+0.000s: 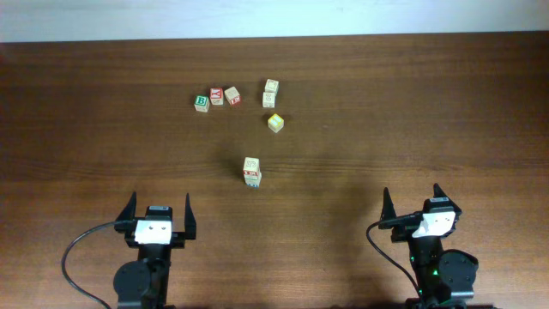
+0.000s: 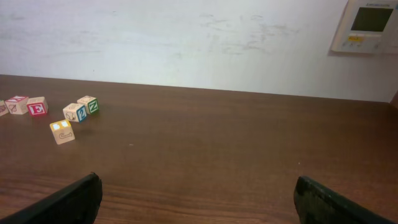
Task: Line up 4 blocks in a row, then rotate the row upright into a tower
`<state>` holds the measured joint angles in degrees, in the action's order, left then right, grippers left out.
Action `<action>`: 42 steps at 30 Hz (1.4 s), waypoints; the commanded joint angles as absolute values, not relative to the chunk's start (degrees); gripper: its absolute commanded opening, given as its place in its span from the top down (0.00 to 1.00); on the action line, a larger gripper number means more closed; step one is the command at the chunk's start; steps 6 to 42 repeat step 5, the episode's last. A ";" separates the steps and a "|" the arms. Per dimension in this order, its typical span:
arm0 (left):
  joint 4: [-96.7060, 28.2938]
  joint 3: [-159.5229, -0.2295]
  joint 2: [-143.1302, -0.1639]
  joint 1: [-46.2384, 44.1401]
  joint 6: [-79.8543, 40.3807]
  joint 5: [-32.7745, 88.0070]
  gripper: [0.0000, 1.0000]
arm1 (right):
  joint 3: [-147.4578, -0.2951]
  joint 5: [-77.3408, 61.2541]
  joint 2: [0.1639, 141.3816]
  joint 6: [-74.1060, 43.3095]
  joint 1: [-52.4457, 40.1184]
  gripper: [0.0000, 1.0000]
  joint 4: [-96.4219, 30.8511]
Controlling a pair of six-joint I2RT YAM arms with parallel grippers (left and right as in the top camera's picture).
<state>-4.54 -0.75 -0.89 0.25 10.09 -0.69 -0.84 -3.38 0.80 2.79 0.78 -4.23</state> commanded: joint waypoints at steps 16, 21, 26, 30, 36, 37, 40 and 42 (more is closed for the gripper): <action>-4.78 -0.49 -0.30 0.60 10.81 -0.67 0.01 | -0.32 -3.90 0.47 2.57 1.10 0.02 -4.14; -4.78 -0.49 -0.30 0.60 10.81 -0.67 0.01 | -0.32 -3.90 0.47 2.57 1.10 0.02 -4.14; -4.78 -0.49 -0.30 0.60 10.81 -0.67 0.01 | -0.32 -3.90 0.47 2.57 1.10 0.02 -4.14; -4.78 -0.49 -0.30 0.60 10.81 -0.67 0.01 | -0.32 -3.90 0.47 2.57 1.10 0.02 -4.14; -4.78 -0.49 -0.30 0.60 10.81 -0.67 0.01 | -0.32 -3.90 0.47 2.57 1.10 0.02 -4.14; -4.78 -0.49 -0.30 0.60 10.81 -0.67 0.01 | -0.32 -3.90 0.47 2.57 1.10 0.02 -4.14; -4.78 -0.49 -0.30 0.60 10.81 -0.67 0.01 | -0.32 -3.90 0.47 2.57 1.10 0.02 -4.14; -4.78 -0.49 -0.30 0.60 10.81 -0.67 0.01 | -0.32 -3.90 0.47 2.57 1.10 0.02 -4.14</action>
